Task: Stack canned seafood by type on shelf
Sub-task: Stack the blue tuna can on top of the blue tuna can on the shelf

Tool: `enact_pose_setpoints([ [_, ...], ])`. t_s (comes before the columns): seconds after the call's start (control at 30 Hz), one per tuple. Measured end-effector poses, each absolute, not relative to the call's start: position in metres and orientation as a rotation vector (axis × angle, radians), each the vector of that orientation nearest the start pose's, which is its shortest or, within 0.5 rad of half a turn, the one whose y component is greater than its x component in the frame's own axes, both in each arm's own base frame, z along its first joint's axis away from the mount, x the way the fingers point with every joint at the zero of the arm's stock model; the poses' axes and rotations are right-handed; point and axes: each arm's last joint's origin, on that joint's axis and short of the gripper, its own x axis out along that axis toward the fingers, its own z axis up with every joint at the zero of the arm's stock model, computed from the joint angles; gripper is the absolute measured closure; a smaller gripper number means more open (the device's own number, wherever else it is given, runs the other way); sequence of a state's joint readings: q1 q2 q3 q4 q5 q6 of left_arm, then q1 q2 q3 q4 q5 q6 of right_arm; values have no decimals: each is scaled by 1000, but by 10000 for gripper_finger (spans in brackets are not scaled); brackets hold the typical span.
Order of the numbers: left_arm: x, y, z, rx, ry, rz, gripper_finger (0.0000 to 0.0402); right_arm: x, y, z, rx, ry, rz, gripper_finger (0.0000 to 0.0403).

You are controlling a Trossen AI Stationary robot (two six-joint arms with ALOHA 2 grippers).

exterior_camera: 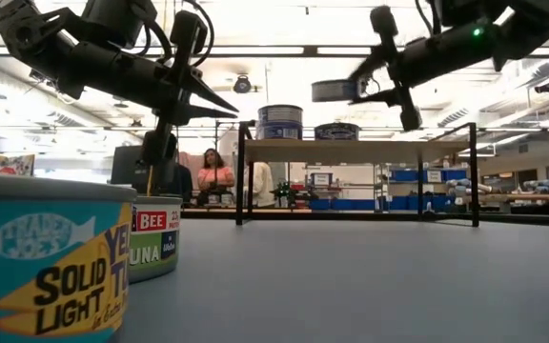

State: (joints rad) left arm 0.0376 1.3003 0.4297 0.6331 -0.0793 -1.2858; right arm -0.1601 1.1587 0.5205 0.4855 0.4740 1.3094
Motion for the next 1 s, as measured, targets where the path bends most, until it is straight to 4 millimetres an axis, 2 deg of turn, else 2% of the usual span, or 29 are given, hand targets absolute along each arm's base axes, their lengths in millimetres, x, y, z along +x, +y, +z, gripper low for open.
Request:
enact_pose_setpoints([
  [0.1,247,12,187,-1273,127,253,375,224,-68,234,1211,-265,-697,270],
  [0.3,247,12,187,-1273,127,253,375,217,-93,233,1238,-216,-686,270],
  [0.6,247,12,187,-1273,129,254,375,222,-117,258,1239,-221,-638,270],
  [0.8,247,12,187,-1273,129,256,375,220,-120,250,1294,-102,-690,270],
  [1.0,247,12,187,-1273,128,259,375,219,-121,249,1304,-72,-682,270],
])
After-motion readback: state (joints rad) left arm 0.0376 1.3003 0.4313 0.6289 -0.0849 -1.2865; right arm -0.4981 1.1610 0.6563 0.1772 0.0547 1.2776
